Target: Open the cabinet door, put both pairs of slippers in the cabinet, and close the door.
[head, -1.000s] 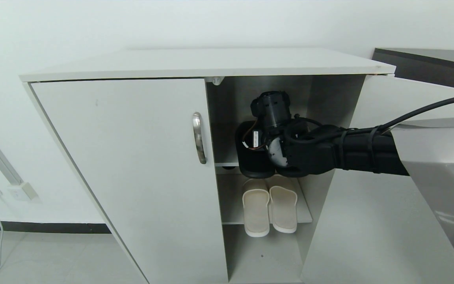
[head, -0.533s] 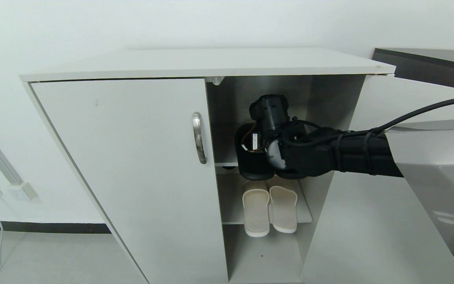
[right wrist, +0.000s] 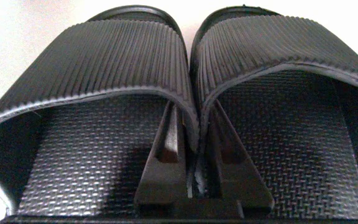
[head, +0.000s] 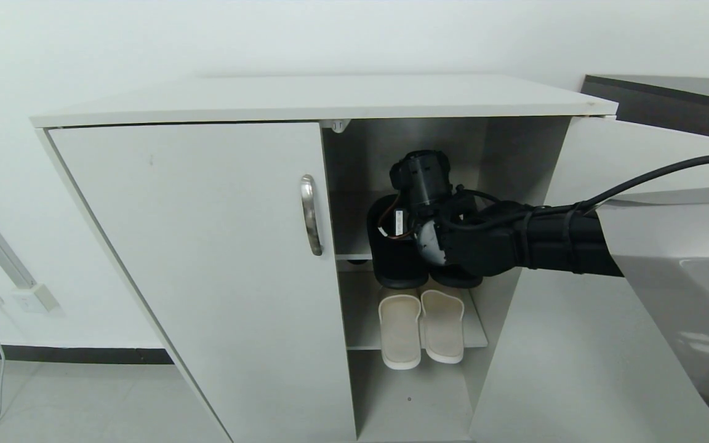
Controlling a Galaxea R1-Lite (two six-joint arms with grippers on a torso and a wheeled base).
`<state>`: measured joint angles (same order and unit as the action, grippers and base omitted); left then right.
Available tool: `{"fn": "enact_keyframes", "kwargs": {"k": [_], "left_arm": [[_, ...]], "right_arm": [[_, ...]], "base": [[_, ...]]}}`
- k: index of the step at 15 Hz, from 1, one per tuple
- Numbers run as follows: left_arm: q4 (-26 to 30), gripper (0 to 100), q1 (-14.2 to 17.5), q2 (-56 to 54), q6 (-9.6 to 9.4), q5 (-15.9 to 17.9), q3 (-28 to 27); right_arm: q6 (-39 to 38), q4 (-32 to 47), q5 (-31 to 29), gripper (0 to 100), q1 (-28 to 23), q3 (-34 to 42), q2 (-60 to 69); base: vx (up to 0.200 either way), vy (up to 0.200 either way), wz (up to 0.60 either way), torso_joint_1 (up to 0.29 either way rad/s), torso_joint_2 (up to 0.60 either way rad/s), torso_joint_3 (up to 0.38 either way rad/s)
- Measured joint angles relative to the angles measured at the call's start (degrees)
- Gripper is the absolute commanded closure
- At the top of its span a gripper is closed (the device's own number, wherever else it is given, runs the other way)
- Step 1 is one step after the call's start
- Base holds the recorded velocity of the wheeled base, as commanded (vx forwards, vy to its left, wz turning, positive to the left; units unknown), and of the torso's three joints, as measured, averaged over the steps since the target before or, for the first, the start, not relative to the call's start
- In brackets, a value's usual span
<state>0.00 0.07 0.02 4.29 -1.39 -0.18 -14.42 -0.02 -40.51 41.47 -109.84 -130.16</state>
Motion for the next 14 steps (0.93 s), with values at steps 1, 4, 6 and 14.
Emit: {"fn": "enact_keyframes", "kwargs": {"k": [1,4,6,14], "left_arm": [[0.0,100,0.0,0.0,0.0,0.0,0.02],[0.0,100,-0.02,0.0,0.0,0.0,0.02],[0.0,100,0.02,0.0,0.0,0.0,0.0],[0.02,100,-0.02,0.0,-0.02,0.0,0.0]], "right_arm": [[0.0,0.05,-0.09,0,0.0,0.27,0.12],[0.0,0.07,-0.44,0,0.39,3.08,1.74],[-0.13,-0.13,-0.62,0,1.08,6.34,3.73],[-1.8,-2.08,0.02,0,7.12,25.19,19.1]], "base": [[0.0,0.0,0.0,0.0,0.0,0.0],[0.0,0.0,0.0,0.0,0.0,0.0],[0.0,0.0,0.0,0.0,0.0,0.0],[0.0,0.0,0.0,0.0,0.0,0.0]]}}
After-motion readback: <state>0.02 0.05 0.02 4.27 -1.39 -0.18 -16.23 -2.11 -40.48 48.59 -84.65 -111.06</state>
